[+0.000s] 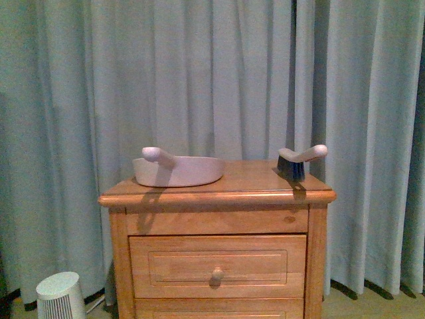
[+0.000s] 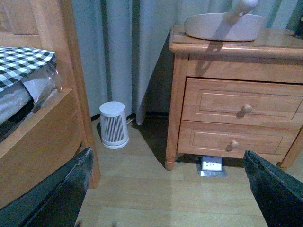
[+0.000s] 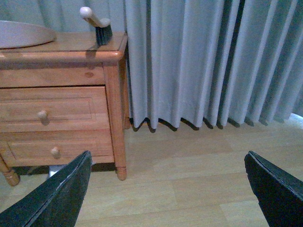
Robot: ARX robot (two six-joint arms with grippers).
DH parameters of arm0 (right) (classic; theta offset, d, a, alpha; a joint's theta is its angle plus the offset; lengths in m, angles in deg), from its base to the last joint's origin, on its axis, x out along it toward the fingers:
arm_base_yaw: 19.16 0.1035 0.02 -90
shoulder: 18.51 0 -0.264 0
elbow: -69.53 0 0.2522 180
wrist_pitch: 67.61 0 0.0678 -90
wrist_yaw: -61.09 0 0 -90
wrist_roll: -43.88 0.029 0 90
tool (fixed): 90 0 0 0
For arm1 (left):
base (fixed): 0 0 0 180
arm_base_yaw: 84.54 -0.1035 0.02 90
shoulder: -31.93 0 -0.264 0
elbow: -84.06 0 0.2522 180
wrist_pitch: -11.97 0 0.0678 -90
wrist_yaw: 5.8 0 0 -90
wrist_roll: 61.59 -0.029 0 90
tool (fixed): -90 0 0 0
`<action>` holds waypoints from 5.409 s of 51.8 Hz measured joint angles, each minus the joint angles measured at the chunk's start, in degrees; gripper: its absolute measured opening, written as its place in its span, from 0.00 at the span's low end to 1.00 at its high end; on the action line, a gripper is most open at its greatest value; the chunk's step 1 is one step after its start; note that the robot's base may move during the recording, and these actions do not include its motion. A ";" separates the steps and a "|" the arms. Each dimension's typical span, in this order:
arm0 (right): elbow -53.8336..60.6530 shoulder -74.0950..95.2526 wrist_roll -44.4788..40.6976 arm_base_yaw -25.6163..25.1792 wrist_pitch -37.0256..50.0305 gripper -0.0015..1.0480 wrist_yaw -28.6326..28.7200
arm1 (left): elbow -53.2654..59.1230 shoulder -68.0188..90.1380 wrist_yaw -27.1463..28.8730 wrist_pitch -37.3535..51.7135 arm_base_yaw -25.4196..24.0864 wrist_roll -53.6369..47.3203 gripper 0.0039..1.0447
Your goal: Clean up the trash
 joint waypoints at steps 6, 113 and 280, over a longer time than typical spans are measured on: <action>0.00 0.00 0.00 0.00 0.00 0.93 0.00 | 0.00 0.00 0.00 0.00 0.00 0.00 0.93; 0.00 0.02 0.00 0.00 -0.02 0.93 0.02 | 0.00 -0.02 0.00 -0.02 0.00 0.00 0.93; 0.00 0.02 0.00 0.00 -0.02 0.93 0.02 | -89.50 117.46 14.97 -22.69 20.41 5.35 0.51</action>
